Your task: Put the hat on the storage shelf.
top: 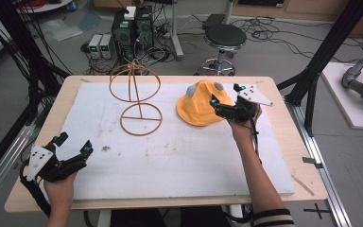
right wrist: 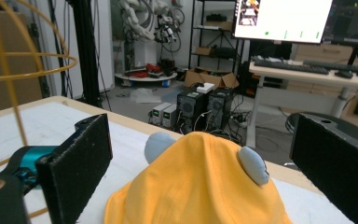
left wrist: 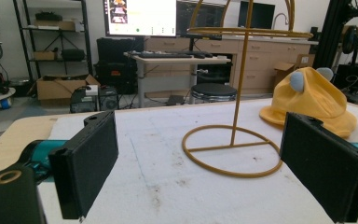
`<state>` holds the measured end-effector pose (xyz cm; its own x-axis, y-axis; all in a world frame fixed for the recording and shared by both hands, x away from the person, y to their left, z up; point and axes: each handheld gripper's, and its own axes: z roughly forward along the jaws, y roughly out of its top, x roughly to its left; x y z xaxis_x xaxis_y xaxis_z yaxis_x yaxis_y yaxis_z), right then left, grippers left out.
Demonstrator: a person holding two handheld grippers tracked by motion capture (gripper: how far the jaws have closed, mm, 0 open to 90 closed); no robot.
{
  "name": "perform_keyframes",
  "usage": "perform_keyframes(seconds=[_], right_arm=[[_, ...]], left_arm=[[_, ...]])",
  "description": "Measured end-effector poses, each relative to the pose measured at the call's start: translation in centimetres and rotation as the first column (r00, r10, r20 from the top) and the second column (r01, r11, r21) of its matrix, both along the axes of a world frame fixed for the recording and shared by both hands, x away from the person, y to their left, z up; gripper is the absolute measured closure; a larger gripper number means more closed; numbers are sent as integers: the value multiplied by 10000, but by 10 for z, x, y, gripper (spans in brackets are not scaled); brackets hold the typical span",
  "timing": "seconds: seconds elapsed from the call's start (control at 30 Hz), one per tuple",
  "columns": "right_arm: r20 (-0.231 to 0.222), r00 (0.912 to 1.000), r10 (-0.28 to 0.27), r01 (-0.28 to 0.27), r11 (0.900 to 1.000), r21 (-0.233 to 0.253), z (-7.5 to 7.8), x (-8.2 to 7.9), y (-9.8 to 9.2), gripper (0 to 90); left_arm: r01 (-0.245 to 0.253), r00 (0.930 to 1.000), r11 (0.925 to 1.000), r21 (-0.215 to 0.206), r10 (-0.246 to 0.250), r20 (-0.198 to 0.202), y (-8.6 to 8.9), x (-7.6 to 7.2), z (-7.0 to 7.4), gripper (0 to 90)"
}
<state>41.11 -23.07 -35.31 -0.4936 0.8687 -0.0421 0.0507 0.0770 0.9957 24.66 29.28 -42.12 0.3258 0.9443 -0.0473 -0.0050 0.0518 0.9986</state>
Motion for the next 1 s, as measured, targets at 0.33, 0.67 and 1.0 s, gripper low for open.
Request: perform_keyframes(seconds=[0.33, 0.67, 1.0], right_arm=[[-681, 9974, -253, 218, 9985, -512, -30, 42, 9, 55], [-1340, 9901, -428, 269, 9926, -1188, -56, 60, 15, 145], [-1728, 9821, -756, 473, 9856, -1624, -69, 69, 15, 304]], left_arm=[[32, 10000, 10000, 18, -32, -24, 0, -2, -2, 119], [-29, 10000, 10000, 12, 29, -16, 2, -6, -5, 119], [59, 10000, 10000, -31, -59, -41, 1, -6, -7, 119]])
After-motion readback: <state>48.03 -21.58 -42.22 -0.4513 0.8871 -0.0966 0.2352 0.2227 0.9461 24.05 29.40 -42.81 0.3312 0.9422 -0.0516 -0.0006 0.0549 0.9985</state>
